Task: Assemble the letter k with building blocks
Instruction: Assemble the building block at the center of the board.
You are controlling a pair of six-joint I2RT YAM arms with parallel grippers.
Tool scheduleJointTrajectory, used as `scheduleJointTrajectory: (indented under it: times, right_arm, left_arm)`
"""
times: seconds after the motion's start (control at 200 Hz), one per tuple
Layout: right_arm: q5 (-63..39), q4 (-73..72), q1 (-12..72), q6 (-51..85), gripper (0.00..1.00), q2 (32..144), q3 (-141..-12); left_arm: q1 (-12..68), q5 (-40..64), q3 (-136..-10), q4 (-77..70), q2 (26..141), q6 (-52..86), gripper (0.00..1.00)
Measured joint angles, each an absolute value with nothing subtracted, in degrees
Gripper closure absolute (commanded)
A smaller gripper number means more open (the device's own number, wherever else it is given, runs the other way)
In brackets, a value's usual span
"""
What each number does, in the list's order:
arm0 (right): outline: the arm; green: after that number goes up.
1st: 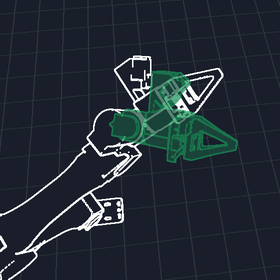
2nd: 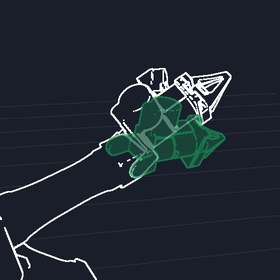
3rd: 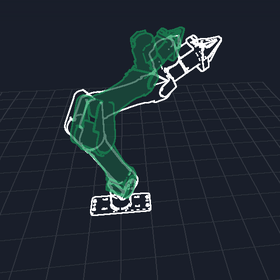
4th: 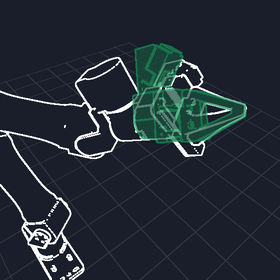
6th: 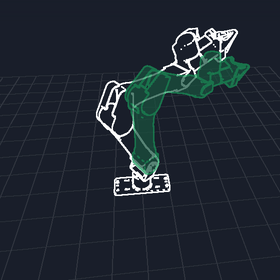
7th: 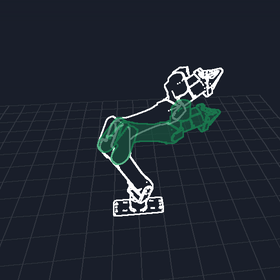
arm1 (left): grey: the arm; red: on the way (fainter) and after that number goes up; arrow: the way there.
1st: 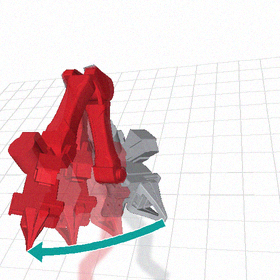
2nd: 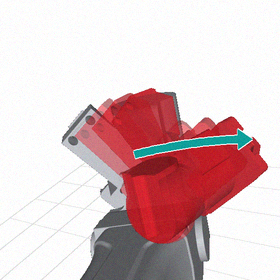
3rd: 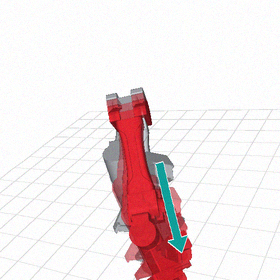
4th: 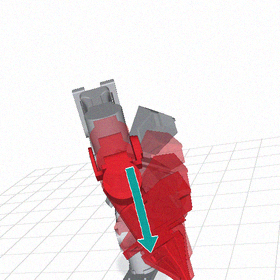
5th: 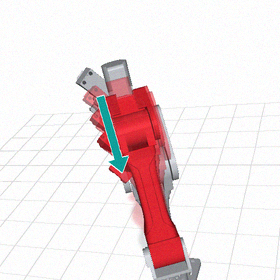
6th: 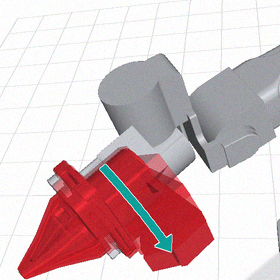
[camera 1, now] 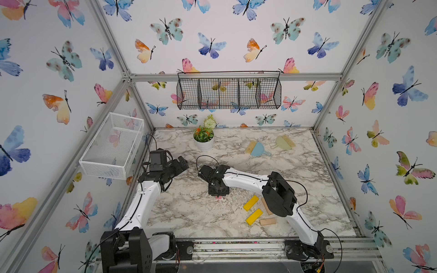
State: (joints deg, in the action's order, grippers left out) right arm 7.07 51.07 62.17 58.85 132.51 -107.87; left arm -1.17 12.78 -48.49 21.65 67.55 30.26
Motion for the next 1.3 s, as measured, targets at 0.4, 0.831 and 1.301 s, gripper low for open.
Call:
scheduleJointTrajectory:
  times: [0.4,0.831,1.301]
  right_arm:
    - [7.0,51.6,62.0,58.0,0.99,133.0,-108.7]
    - [6.9,51.6,61.8,57.8,0.99,133.2,-109.1]
    - [6.4,51.6,61.4,57.7,0.76,133.3,-109.1]
  left_arm:
    - [-1.2,12.8,-48.5,21.6,67.5,30.3,0.01]
    - [-1.2,12.8,-48.2,21.6,67.6,30.3,0.01]
    - [-1.2,12.8,-48.2,21.6,67.6,30.3,0.01]
